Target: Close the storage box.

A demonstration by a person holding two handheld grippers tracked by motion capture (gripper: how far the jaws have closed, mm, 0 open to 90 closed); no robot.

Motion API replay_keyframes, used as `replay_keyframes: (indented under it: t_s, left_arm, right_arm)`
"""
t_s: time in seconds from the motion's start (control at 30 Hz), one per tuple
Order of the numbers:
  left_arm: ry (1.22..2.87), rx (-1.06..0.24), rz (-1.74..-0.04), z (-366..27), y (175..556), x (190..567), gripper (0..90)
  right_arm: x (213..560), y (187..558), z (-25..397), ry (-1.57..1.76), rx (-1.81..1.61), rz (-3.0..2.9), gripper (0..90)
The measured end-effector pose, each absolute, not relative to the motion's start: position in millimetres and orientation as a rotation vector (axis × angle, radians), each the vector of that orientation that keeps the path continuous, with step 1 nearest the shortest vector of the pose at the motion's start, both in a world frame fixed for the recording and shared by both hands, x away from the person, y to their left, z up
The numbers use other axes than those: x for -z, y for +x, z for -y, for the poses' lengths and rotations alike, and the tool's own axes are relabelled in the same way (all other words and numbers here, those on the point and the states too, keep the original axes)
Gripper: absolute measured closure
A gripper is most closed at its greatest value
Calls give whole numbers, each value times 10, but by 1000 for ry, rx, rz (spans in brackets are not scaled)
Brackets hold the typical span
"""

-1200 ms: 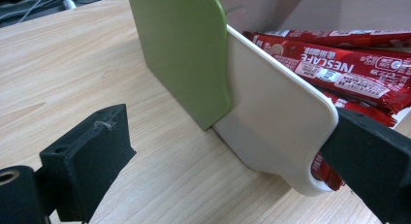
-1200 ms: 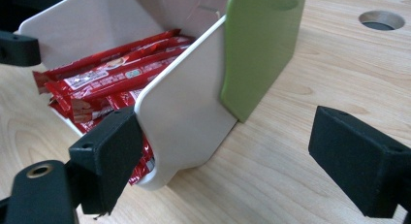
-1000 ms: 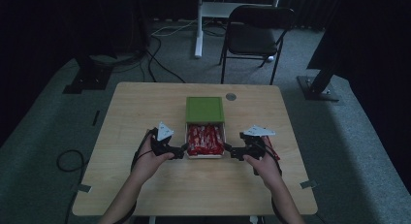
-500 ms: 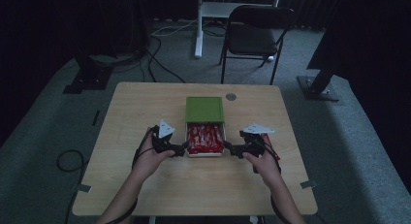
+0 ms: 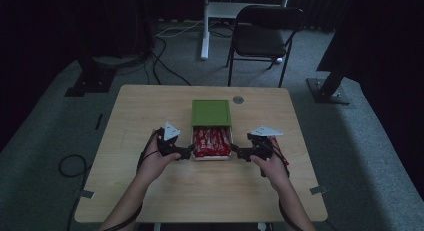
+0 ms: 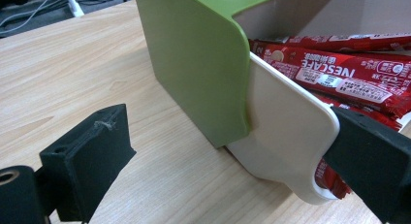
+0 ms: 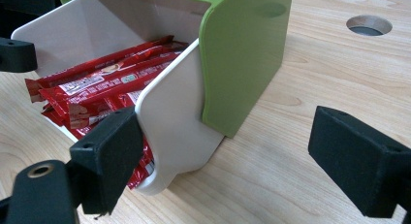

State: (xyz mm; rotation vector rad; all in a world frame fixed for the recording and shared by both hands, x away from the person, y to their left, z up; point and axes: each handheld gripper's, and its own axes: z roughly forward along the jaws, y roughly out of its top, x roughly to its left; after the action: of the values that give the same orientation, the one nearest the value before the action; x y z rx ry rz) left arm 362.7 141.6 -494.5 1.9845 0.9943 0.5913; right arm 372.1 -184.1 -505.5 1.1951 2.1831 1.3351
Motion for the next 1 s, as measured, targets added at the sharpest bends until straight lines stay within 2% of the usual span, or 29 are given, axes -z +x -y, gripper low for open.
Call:
replay_keyframes:
  t_s: [1.0]
  left_arm:
    - [1982,-611,-1015,-1396,3802,4936,50]
  right_arm:
    - [5050,3898,1825,1217,-1334,-2167,122]
